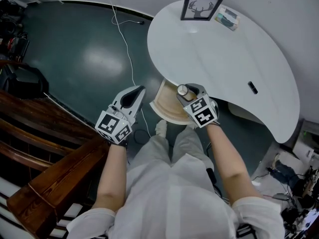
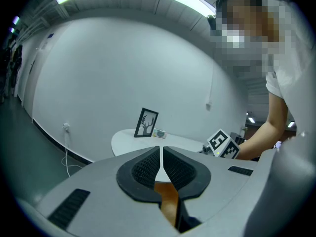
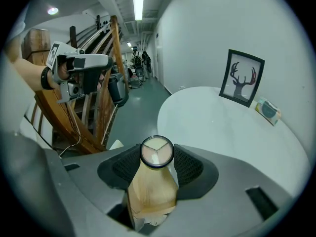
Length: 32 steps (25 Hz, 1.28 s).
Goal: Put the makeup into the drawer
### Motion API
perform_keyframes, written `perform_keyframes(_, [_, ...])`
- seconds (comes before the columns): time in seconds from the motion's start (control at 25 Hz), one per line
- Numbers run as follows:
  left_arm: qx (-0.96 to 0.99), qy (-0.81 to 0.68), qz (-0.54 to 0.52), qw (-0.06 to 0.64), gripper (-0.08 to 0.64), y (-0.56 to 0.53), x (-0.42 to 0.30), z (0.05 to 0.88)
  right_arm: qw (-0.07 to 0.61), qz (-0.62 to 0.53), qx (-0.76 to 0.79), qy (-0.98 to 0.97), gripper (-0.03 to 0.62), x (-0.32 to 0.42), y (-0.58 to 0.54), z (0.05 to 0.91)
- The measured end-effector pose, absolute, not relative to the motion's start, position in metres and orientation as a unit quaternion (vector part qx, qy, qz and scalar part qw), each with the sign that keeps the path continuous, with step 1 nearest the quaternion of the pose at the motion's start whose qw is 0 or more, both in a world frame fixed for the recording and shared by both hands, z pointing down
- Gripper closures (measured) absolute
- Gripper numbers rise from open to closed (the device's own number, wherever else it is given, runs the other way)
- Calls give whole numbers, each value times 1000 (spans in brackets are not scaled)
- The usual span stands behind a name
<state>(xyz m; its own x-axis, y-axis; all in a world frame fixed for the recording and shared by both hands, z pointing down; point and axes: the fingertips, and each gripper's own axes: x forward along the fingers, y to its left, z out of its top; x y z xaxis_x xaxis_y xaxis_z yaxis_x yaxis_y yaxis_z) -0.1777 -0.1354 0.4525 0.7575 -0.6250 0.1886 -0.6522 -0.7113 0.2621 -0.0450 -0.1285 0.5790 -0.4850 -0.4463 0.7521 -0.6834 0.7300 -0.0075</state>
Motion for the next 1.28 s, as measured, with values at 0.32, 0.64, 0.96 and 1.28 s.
perform_keyframes(0.32, [919, -356, 44, 165, 535, -124, -188, 460, 402, 153, 285, -857, 385, -74, -104, 602])
perform_keyframes(0.64, [914, -364, 45, 171, 535, -120, -197, 469, 454, 137, 233, -849, 385, -93, -93, 645])
perform_keyframes(0.96, [911, -368, 53, 180, 535, -119, -203, 480, 504, 146, 189, -830, 385, -97, -87, 710])
perform_keyframes(1.28, [909, -368, 58, 187, 535, -121, -206, 496, 530, 136, 165, -821, 385, -101, -93, 759])
